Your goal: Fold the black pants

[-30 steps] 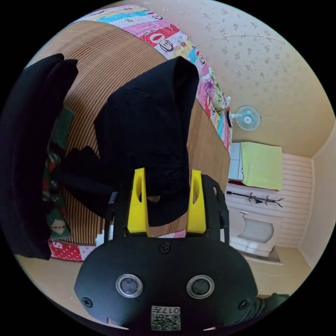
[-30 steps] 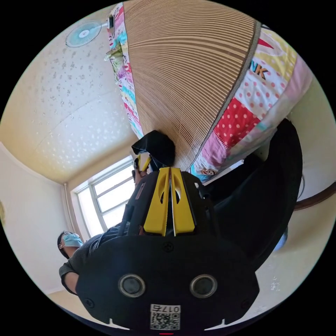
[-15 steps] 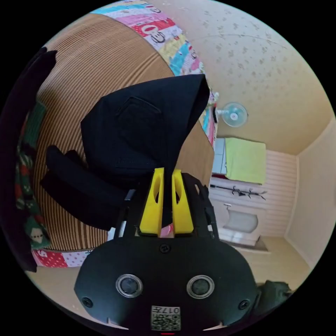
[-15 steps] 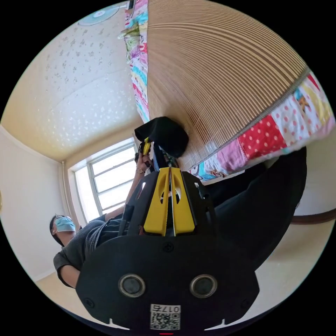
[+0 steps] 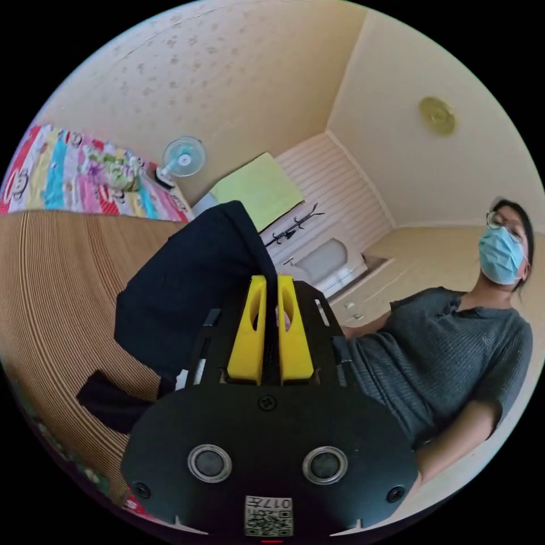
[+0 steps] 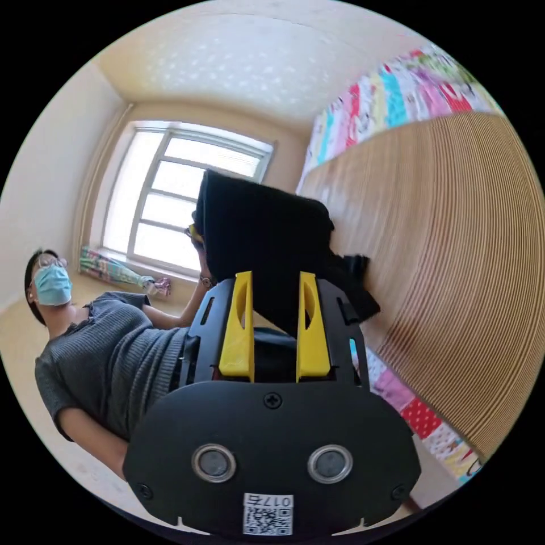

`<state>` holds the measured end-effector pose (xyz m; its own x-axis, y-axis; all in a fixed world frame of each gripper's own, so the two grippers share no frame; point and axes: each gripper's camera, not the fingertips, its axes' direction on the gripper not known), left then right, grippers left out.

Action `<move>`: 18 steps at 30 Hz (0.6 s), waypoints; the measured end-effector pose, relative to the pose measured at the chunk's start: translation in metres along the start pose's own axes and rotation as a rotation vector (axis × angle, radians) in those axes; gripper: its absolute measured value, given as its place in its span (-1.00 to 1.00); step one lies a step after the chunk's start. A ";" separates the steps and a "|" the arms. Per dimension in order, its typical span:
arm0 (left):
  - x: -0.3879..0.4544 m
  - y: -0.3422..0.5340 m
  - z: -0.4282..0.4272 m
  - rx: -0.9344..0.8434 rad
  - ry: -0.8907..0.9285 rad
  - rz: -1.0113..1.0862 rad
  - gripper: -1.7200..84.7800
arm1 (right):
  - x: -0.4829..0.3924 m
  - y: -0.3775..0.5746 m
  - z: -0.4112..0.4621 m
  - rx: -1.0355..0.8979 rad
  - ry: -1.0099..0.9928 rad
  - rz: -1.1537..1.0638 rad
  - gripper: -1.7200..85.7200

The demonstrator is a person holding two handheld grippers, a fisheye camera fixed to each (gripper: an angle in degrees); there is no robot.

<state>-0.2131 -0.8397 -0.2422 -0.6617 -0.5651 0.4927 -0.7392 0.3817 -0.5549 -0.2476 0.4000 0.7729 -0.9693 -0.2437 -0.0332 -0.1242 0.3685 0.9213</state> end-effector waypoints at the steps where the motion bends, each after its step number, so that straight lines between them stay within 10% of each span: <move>1: 0.015 -0.002 -0.004 0.010 0.015 0.068 -0.88 | -0.012 -0.005 0.000 0.048 0.003 -0.064 -0.69; 18: 0.114 -0.010 0.136 -0.135 0.688 0.505 -0.87 | -0.190 0.022 0.176 0.043 0.590 -0.798 -0.45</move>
<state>-0.2644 -1.0076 -0.2713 -0.8118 0.2471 0.5291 -0.3158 0.5764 -0.7537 -0.1035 0.6122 0.7312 -0.3386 -0.8375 -0.4288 -0.7133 -0.0687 0.6975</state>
